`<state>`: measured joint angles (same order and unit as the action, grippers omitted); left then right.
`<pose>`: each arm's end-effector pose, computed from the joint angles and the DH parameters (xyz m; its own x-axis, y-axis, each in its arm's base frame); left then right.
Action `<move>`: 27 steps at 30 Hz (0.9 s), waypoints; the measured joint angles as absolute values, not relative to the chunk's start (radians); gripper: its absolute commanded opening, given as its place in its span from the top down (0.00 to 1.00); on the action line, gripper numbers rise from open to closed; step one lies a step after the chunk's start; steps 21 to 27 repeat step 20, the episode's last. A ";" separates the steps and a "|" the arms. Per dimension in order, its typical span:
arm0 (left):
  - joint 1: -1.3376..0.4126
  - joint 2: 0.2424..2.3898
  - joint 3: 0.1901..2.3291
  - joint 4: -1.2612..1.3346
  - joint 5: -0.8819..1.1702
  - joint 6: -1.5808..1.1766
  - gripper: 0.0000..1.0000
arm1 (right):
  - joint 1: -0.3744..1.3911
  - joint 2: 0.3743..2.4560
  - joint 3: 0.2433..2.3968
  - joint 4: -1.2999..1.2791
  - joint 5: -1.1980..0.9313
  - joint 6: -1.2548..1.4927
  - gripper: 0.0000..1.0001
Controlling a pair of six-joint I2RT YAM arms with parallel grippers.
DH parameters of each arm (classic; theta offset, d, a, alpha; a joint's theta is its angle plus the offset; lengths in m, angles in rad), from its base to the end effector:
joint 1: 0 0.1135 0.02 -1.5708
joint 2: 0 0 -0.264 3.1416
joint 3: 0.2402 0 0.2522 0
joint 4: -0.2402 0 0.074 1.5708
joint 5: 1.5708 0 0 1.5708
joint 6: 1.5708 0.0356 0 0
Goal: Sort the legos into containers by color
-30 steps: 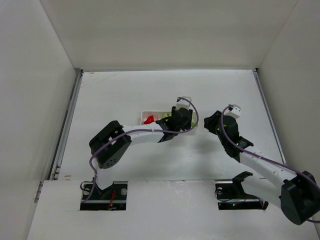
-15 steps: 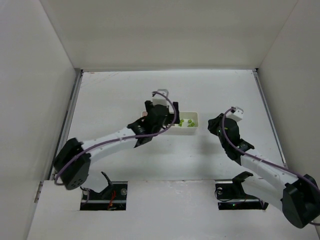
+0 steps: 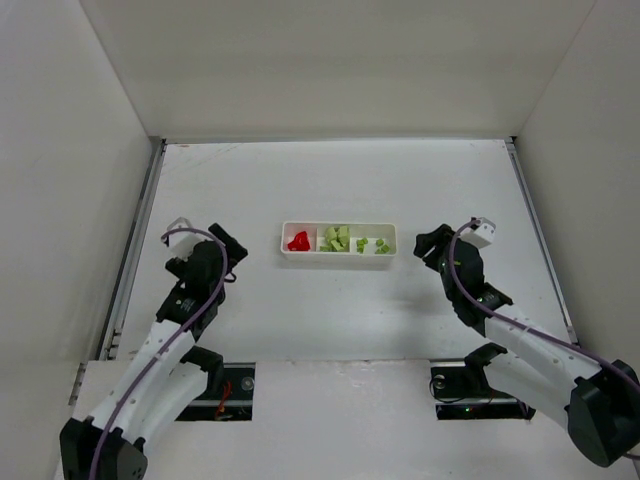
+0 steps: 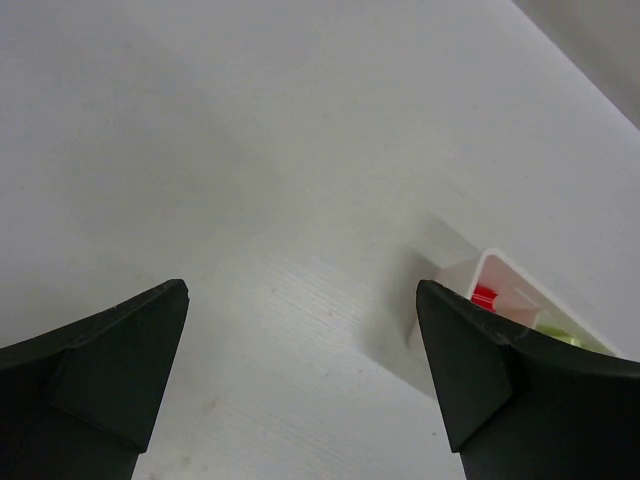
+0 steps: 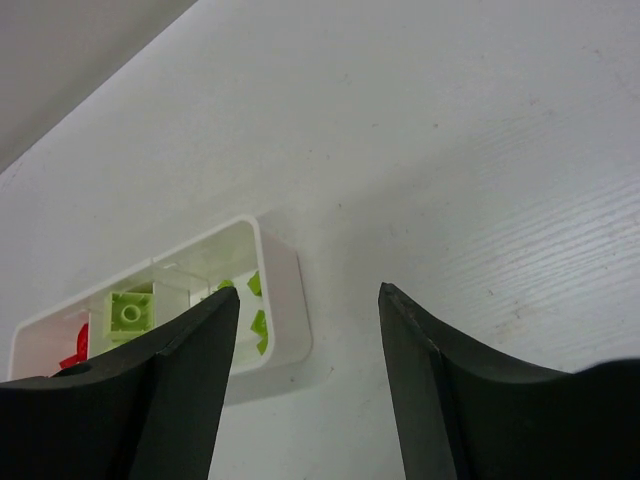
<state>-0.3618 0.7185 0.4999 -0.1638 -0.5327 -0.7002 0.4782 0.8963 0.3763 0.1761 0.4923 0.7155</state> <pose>0.1659 -0.0434 0.2537 -0.1794 -0.5256 -0.8316 -0.3287 0.8288 -0.4529 0.1824 0.0756 0.2145 -0.2328 0.5305 -0.8151 0.1885 0.8469 0.4973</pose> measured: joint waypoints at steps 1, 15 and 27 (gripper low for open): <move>-0.343 0.691 0.486 -0.189 -0.532 -0.710 0.00 | 0.478 0.896 0.376 0.176 0.496 0.715 0.32; -0.300 0.617 0.432 -0.289 -0.479 -0.746 0.00 | 0.485 0.929 0.376 0.196 0.569 0.710 0.28; -0.302 0.625 0.421 -0.286 -0.463 -0.747 0.00 | 0.493 0.925 0.376 0.196 0.585 0.707 0.25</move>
